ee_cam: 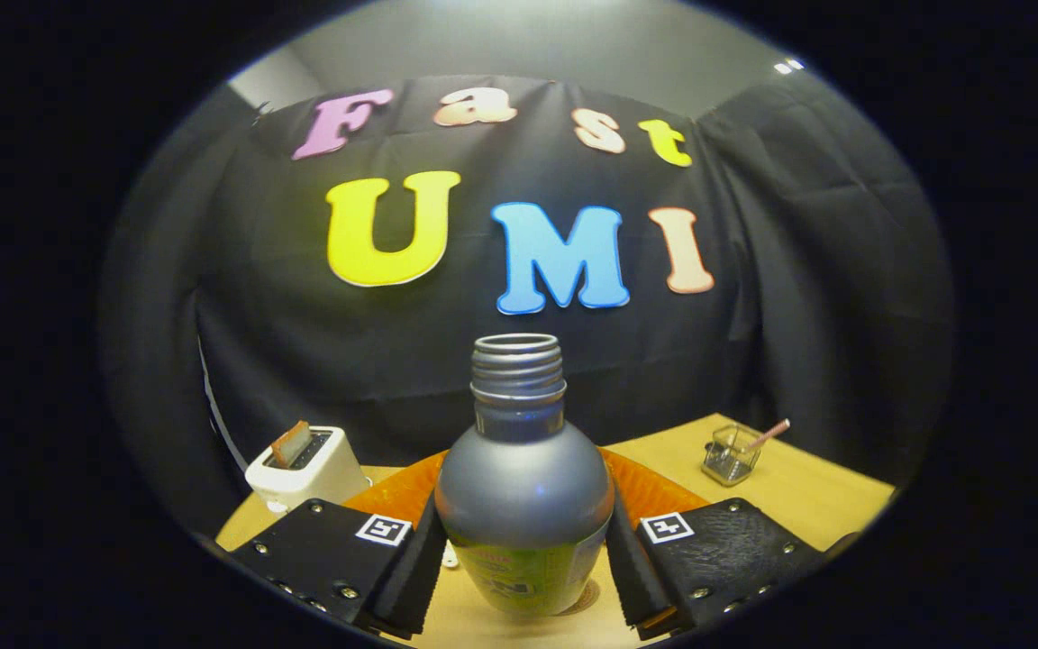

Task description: Take the bottle from table, then pour the juice into the cup, finally place the bottle on the coaster

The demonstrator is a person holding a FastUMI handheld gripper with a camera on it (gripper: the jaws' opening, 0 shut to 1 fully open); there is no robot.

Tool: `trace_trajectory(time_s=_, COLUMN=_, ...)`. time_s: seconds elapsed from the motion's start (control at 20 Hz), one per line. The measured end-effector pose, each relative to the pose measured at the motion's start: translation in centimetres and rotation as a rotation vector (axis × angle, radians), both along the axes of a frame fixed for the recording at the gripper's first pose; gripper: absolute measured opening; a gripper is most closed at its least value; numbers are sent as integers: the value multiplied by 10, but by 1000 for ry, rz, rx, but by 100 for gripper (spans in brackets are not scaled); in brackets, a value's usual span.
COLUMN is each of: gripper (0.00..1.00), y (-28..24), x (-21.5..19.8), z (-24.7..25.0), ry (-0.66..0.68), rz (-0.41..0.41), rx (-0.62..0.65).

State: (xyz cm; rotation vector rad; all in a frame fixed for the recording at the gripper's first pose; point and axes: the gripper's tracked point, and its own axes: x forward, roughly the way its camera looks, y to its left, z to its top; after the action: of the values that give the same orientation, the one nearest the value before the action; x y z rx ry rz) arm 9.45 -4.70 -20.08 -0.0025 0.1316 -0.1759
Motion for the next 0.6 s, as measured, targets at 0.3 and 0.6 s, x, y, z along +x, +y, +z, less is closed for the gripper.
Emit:
trace_trajectory(time_s=0.3, gripper=78, y=27, x=12, z=22, ry=5, rz=47, rx=-148)
trace_trajectory(time_s=0.6, gripper=78, y=23, x=17, z=13, ry=8, rz=34, rx=-100)
